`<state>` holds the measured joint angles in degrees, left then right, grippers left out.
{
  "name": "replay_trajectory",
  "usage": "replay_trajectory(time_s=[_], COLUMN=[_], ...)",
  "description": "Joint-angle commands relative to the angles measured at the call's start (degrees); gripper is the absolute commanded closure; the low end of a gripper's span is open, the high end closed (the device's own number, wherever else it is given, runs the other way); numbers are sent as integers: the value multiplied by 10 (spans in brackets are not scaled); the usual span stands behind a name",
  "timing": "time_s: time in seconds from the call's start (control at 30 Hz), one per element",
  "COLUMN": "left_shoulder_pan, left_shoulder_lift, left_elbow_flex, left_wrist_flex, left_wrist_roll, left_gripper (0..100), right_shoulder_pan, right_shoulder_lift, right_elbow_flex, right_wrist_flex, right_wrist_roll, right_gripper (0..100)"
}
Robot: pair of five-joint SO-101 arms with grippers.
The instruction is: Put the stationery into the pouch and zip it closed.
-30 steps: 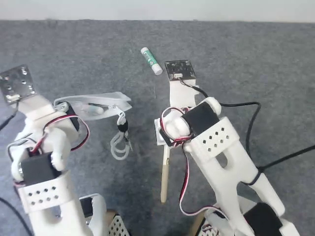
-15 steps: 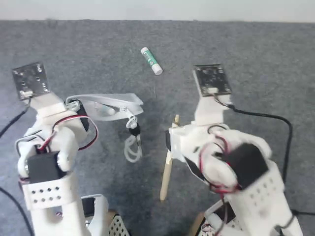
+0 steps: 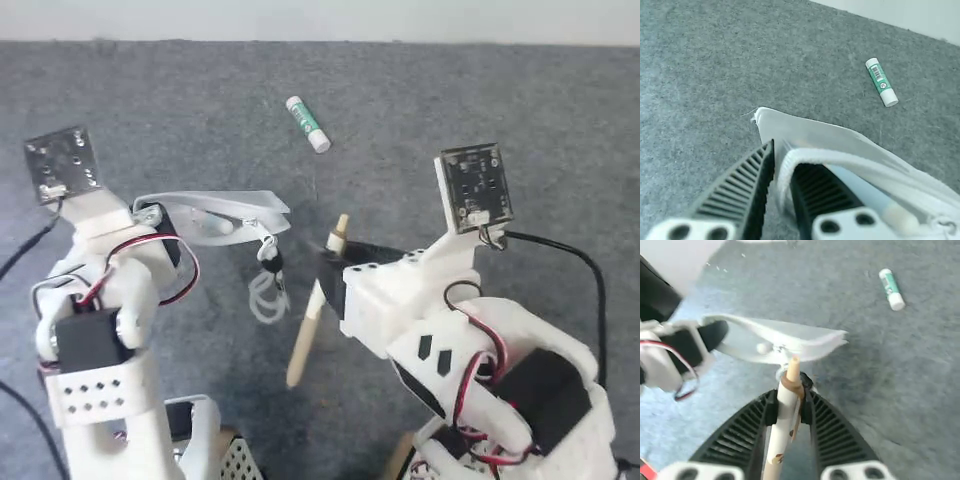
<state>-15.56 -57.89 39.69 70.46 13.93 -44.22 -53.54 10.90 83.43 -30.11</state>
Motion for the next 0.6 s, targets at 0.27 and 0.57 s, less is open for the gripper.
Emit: replay_trajectory(time_s=[0.27, 0.57], left_shoulder_pan=[-1, -1], left_shoulder_lift=[-16, -18], left_elbow_flex=[-5, 4], left_wrist_flex=[-12, -14], left_wrist_roll=[2, 1], left_gripper=[991, 991], right_shoulder_pan=[-11, -10], right_shoulder_lift=[-10, -5], right_elbow_flex=[-4, -3], right_wrist_flex=[-117, -238], right_wrist_roll=[-14, -14], right_gripper=[991, 991])
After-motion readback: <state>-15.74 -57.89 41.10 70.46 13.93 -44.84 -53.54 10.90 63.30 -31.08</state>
